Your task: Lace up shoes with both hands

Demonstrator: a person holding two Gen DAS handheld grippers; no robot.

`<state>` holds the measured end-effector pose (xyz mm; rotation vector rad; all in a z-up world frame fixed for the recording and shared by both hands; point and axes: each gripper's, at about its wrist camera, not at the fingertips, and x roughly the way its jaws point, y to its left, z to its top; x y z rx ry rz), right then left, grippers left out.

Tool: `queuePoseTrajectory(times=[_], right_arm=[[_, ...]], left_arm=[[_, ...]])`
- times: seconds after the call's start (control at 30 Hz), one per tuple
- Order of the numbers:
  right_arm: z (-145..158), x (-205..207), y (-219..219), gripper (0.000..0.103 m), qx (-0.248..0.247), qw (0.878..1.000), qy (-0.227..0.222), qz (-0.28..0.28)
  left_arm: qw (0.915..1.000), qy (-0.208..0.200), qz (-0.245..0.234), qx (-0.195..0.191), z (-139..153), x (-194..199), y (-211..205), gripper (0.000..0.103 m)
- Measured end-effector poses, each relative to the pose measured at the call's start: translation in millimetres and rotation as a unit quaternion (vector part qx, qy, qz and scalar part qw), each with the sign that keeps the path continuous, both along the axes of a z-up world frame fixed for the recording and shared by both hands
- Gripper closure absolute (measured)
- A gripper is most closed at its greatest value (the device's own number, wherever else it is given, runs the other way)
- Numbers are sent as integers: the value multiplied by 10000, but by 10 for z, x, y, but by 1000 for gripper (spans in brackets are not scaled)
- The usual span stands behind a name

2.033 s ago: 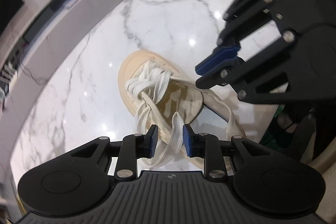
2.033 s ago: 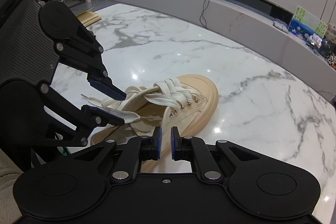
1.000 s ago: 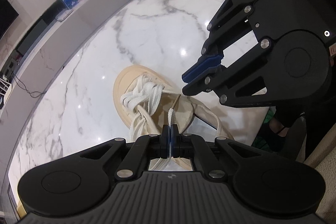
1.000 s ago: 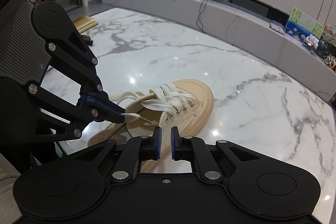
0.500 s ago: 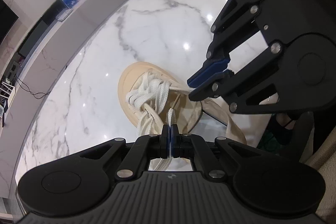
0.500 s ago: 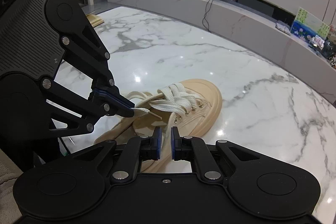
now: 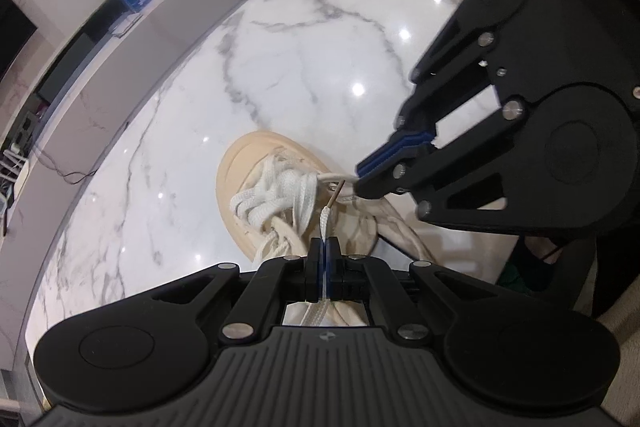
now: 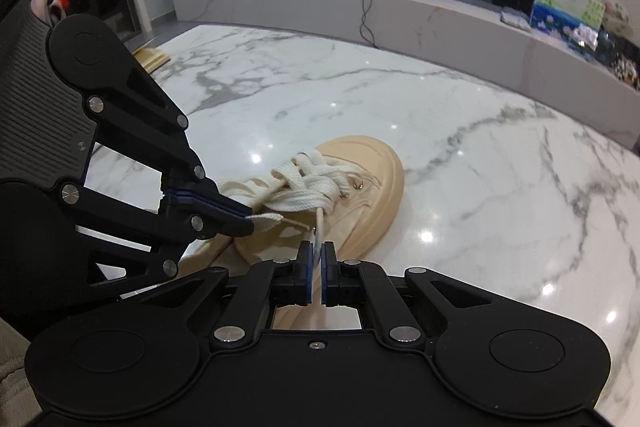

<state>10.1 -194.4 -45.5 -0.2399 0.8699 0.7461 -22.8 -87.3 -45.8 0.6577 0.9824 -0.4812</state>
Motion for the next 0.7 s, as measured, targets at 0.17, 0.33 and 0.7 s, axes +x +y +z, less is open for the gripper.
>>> queuePoseTrajectory(times=[0.17,0.33,0.7], right_arm=[[-6,-5,3,101,21,10000,-13,21],[-10,-9,5,101,31,10000,-37,54],[-47,14,-10,101,29,9999,-52,90]], left_arm=[[9999,27,73,107,2,15,1,103],[9995,134,128,252,-50,49,-22,103],[9993,205,211,238,-75,80,-16,103]])
